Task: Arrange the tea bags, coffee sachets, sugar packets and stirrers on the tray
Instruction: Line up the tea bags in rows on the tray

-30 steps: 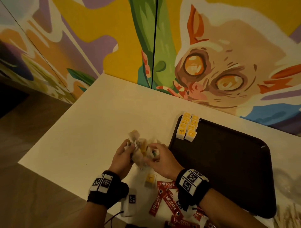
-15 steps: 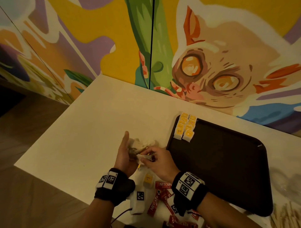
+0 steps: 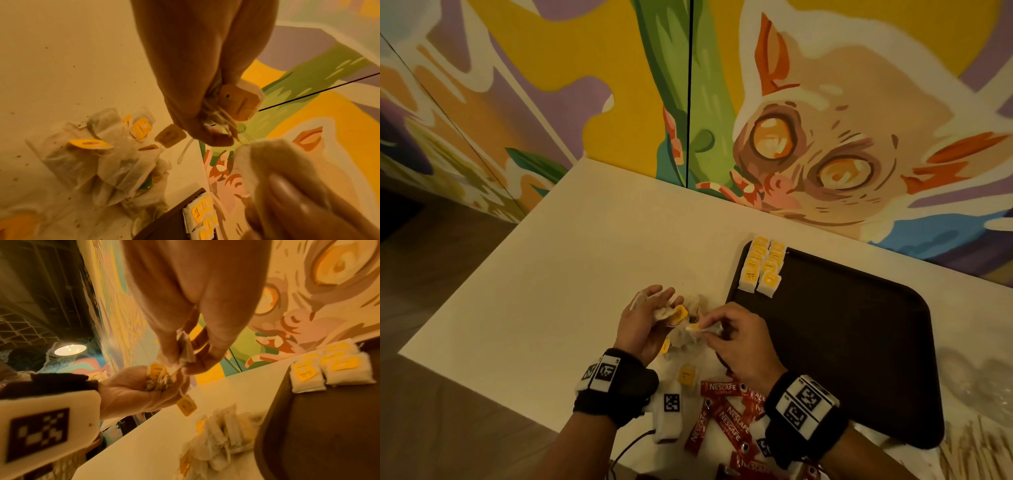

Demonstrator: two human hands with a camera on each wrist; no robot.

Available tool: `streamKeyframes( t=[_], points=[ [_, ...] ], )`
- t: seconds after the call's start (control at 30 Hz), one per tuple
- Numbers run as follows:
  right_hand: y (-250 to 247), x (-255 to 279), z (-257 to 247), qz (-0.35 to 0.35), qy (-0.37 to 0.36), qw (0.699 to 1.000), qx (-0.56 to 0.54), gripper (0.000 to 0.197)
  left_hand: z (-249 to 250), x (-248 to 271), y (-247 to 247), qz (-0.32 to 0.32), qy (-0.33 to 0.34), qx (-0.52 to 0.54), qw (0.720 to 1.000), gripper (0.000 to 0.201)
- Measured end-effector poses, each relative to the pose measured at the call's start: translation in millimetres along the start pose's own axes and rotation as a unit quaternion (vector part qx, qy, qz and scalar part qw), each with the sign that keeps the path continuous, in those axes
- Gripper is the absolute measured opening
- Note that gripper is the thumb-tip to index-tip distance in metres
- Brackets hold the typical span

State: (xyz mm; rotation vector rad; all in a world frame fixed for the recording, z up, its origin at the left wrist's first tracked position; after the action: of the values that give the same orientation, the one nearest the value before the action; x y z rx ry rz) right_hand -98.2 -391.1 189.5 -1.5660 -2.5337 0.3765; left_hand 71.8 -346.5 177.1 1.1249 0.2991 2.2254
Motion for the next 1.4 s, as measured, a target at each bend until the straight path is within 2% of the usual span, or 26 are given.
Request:
streamKeyframes(
  t=[0.17, 0.2, 0.27, 0.33, 0.4, 0.47, 0.5, 0.57, 0.63, 0.73, 0.8, 0.87, 0.93, 1.03, 1.1, 1.2, 1.27, 1.4],
  points=[
    [-23, 6, -3, 0.072, -0.056, 0.996, -0.007, 0.026, 2, 0, 11, 0.028, 0.056, -0.054, 0.997, 0.003],
    [-27, 7, -3, 0.085, -0.069, 0.994, -0.005, 0.028, 1, 2, 14, 0.023, 0.06, -0.068, 0.996, 0.005],
    [-34, 8, -5, 0.115, -0.104, 0.988, 0.002, 0.03, 2, 7, 21, -0.004, 0.059, -0.108, 0.992, 0.011],
    [-40, 9, -6, 0.146, -0.132, 0.98, 0.0, 0.024, 1, 16, 32, -0.056, 0.067, -0.17, 0.982, 0.018],
    [-45, 10, -9, 0.177, -0.146, 0.973, -0.001, 0.012, 1, 27, 42, -0.103, 0.084, -0.264, 0.955, 0.025],
    [-48, 9, -11, 0.207, -0.158, 0.965, 0.013, 0.012, 2, 39, 51, -0.161, 0.096, -0.354, 0.916, 0.032],
    [-49, 9, -11, 0.221, -0.166, 0.961, 0.023, 0.016, 1, 46, 55, -0.19, 0.091, -0.377, 0.902, 0.036],
    [-49, 9, -13, 0.236, -0.183, 0.954, 0.035, 0.015, -1, 55, 63, -0.232, 0.084, -0.381, 0.891, 0.038],
    [-49, 11, -14, 0.237, -0.199, 0.95, 0.047, 0.005, -3, 60, 70, -0.232, 0.104, -0.373, 0.892, 0.032],
    [-48, 14, -13, 0.219, -0.193, 0.953, 0.076, 0.006, -4, 61, 76, -0.204, 0.148, -0.375, 0.892, 0.02],
    [-48, 17, -14, 0.185, -0.174, 0.963, 0.084, 0.018, -2, 61, 77, -0.209, 0.206, -0.403, 0.867, 0.014],
    [-49, 22, -18, 0.152, -0.146, 0.975, 0.067, 0.028, 0, 60, 76, -0.216, 0.274, -0.44, 0.828, 0.01],
    [-53, 26, -21, 0.149, -0.122, 0.98, 0.041, 0.032, 2, 58, 76, -0.224, 0.326, -0.472, 0.788, 0.007],
    [-62, 22, -31, 0.151, -0.036, 0.988, -0.018, 0.028, 7, 55, 75, -0.237, 0.384, -0.517, 0.727, 0.005],
    [-68, 13, -38, 0.109, 0.028, 0.993, -0.046, 0.023, 10, 56, 76, -0.247, 0.415, -0.54, 0.689, 0.003],
    [-74, 5, -44, 0.054, 0.028, 0.998, -0.02, 0.026, 12, 57, 78, -0.259, 0.446, -0.568, 0.641, 0.003],
    [-76, 4, -46, 0.054, 0.01, 0.998, -0.013, 0.017, 13, 56, 78, -0.261, 0.452, -0.587, 0.619, 0.006],
    [-80, 5, -47, 0.07, 0.004, 0.996, -0.055, 0.014, 12, 56, 78, -0.27, 0.448, -0.6, 0.606, 0.009]
  ],
)
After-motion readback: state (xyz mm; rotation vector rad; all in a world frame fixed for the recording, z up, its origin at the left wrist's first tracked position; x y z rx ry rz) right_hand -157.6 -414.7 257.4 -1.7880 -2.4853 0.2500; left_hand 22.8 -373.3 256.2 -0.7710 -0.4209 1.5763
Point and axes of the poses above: each hand's wrist, its own x-axis away from the middle knuckle, its own y-axis out of the palm, z = x × y, the point moved 1 cm from there along -x, towards the middle knuckle, and after that the axes turned 6 degrees about z, right-handed, at the moved point
